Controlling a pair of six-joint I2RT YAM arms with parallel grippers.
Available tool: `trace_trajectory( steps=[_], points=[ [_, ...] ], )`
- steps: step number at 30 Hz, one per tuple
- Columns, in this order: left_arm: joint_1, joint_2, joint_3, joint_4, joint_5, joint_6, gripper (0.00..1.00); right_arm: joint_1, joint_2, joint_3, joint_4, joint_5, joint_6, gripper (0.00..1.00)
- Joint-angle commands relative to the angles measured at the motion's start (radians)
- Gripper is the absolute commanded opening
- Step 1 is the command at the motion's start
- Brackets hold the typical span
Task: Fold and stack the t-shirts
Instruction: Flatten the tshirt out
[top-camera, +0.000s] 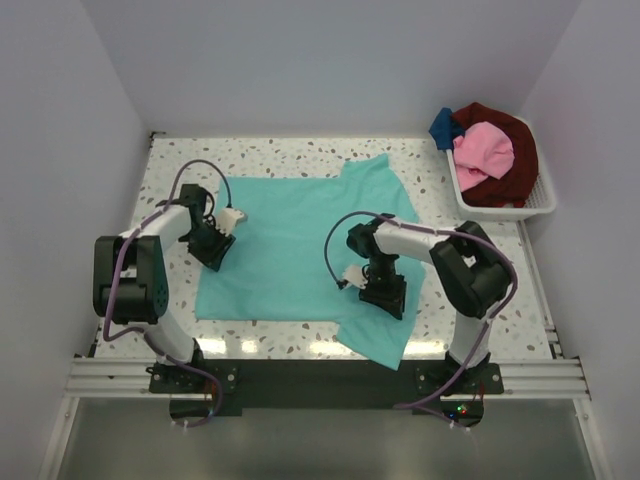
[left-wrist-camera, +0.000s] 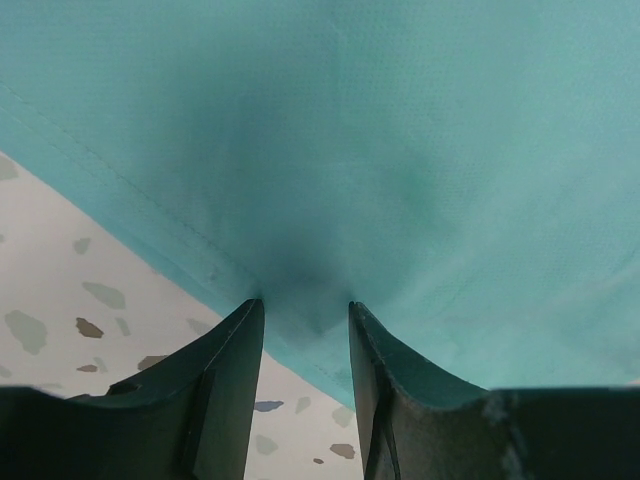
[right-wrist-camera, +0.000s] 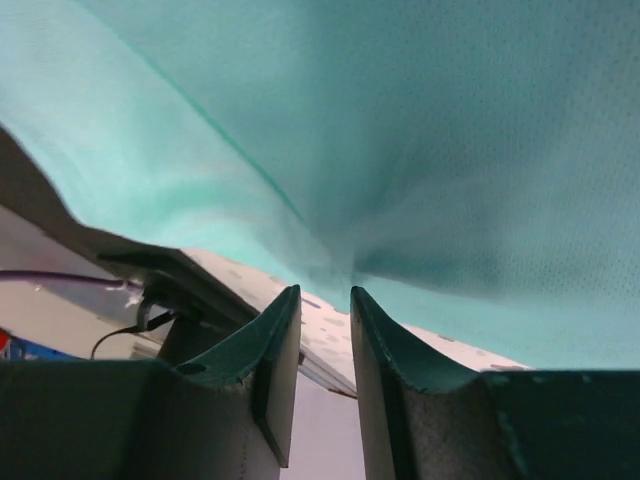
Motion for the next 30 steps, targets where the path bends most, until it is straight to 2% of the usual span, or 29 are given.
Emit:
trace_trajectory(
  steps=[1,5,6,9,12,16,22,30],
  points=[
    [-0.003,-0.046,-0.010,-0.054,0.025,0.048,0.45,-0.027,-0.040,0.088,-0.104,-0.103,-0.035,0.32],
    [-0.001,-0.082,0.085,-0.122,0.133,0.058,0.47,-0.147,-0.025,0.316,-0.184,-0.195,-0.050,0.42],
    [0.000,-0.089,0.146,-0.119,0.169,0.049,0.48,-0.218,-0.014,0.434,-0.196,-0.212,-0.044,0.47],
    [0.013,-0.091,0.281,-0.090,0.250,0.002,0.57,-0.312,0.057,0.655,-0.195,-0.247,-0.004,0.50],
    [0.022,-0.056,0.387,0.002,0.310,-0.083,0.61,-0.410,0.120,0.805,-0.107,-0.240,0.091,0.51],
    [0.025,0.028,0.486,0.191,0.338,-0.202,0.64,-0.442,0.172,0.869,0.168,-0.142,0.230,0.48],
    [0.037,0.180,0.639,0.309,0.326,-0.351,0.65,-0.462,0.308,0.944,0.454,0.003,0.373,0.49],
    [0.046,0.289,0.711,0.337,0.309,-0.365,0.65,-0.496,0.551,1.147,0.569,0.061,0.439,0.49]
  ],
)
